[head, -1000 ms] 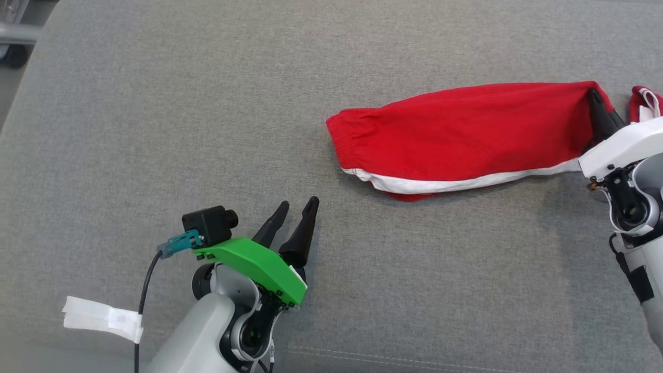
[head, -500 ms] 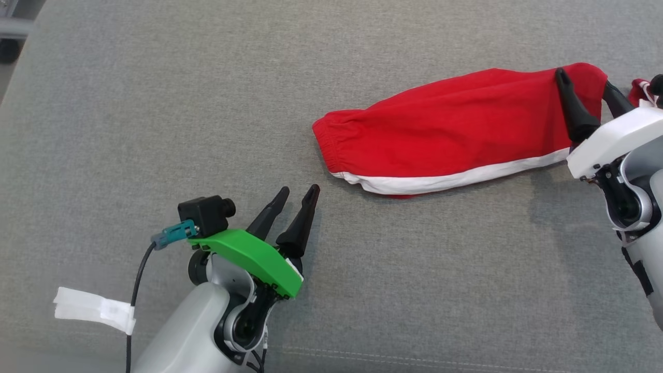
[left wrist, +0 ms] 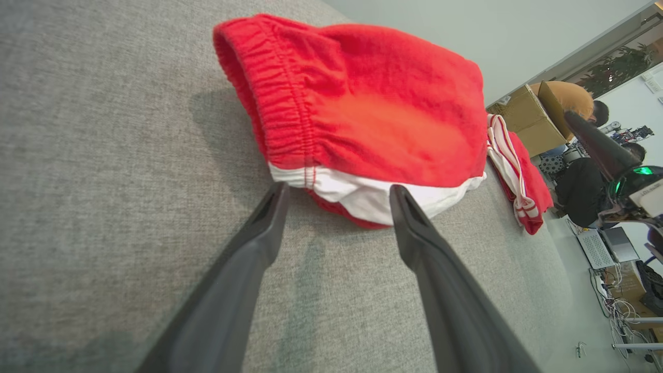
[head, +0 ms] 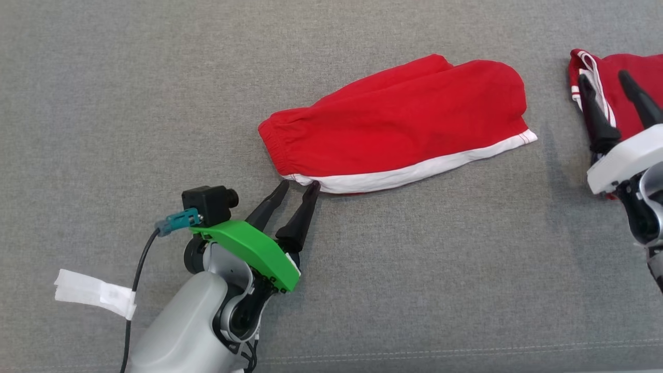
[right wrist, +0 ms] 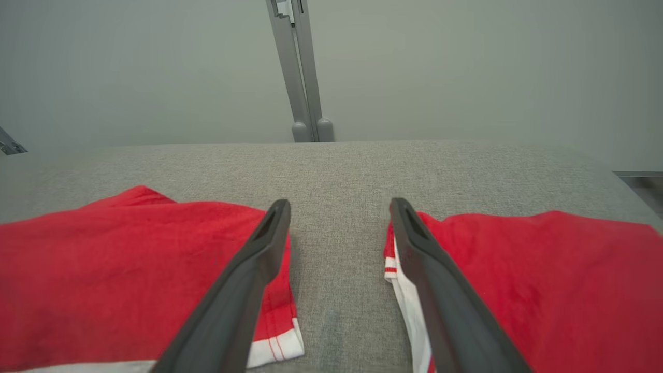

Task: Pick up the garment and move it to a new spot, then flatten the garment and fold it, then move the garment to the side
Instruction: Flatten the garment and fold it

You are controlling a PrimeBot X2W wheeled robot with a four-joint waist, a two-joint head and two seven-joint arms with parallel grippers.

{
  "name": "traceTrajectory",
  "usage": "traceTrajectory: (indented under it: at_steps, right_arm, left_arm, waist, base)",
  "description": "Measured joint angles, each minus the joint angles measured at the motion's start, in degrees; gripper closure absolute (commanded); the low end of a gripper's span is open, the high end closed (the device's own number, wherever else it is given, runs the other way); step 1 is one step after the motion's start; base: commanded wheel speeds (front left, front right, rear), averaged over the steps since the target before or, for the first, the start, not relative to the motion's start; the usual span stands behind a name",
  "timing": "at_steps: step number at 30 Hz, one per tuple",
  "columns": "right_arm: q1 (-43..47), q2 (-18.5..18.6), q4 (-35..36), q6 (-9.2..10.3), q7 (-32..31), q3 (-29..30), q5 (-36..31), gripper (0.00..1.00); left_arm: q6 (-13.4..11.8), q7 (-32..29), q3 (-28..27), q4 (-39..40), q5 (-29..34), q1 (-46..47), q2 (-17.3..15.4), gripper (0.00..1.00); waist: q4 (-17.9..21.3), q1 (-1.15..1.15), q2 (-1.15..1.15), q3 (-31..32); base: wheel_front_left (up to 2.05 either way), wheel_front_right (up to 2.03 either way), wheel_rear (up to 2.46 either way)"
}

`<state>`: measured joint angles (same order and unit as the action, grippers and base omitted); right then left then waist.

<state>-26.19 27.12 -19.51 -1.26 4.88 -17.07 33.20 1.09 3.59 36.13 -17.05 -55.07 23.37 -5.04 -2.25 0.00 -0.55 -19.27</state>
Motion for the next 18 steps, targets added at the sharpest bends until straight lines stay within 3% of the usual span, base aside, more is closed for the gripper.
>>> traceTrajectory:
  at_steps: [6,18]
  right_arm:
    - [5.6,-1.2,-0.6,-2.76,0.1,-4.8,-1.4,0.0]
    - [5.5,-1.0,-4.3,-3.2,1.1,-6.0,-2.5,0.0]
  left_arm:
    - [0.2,0.1,-0.6,-1.2,0.2,0.3,-0.2,0.0]
    - [1.0,0.3,-0.4,-2.7,0.4,2.4,0.0,0.0]
  waist:
    - [0.5,0.0,0.0,-1.0]
    - [-0.6,0.0,0.0,-2.2]
  base:
    - [0.0,0.0,0.0]
    - [0.0,0.0,0.0]
